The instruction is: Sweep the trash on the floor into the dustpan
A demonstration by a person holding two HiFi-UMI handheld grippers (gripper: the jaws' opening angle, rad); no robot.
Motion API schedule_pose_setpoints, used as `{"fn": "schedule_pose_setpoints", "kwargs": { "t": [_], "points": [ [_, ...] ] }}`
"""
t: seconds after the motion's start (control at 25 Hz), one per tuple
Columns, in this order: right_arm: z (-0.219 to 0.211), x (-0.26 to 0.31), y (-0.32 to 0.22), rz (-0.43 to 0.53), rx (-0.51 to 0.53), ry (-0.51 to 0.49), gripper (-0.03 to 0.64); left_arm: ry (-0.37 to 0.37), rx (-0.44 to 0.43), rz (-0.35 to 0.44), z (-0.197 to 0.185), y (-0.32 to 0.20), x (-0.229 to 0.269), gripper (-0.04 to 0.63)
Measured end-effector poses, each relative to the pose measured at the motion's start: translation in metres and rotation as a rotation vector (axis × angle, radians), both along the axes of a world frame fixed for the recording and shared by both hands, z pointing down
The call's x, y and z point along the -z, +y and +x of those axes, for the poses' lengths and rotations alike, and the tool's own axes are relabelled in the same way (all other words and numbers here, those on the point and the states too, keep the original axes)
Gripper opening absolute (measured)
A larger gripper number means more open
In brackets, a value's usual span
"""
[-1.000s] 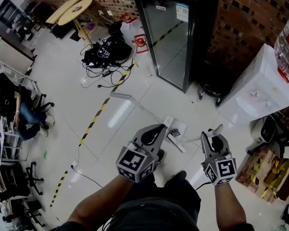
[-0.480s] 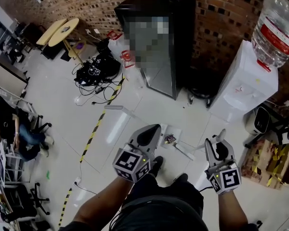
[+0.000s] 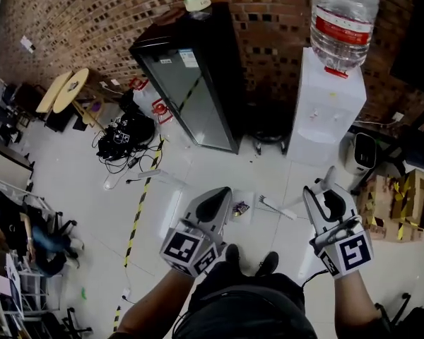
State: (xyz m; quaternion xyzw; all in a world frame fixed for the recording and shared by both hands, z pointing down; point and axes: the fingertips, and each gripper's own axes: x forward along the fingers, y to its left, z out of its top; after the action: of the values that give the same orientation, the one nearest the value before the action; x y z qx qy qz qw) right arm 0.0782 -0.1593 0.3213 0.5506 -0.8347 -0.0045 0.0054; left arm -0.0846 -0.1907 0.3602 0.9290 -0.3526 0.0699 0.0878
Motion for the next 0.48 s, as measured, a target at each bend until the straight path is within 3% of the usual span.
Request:
{"fn": "schedule_pose_setpoints", "kwargs": {
  "t": [0.2,0.48],
  "points": [
    [0.013,0.032,0.047,0.022,-0.081,-0.001,0.115,0.024,-0.064,0.023,0.0,0.035,0.024,0.002],
    [0.024,0.064,0.108,0.006,-0.268,-0.038,0.115,0.07,-0.114,0.045,-0.039,0.053,0.058,0.002]
  ]
}}
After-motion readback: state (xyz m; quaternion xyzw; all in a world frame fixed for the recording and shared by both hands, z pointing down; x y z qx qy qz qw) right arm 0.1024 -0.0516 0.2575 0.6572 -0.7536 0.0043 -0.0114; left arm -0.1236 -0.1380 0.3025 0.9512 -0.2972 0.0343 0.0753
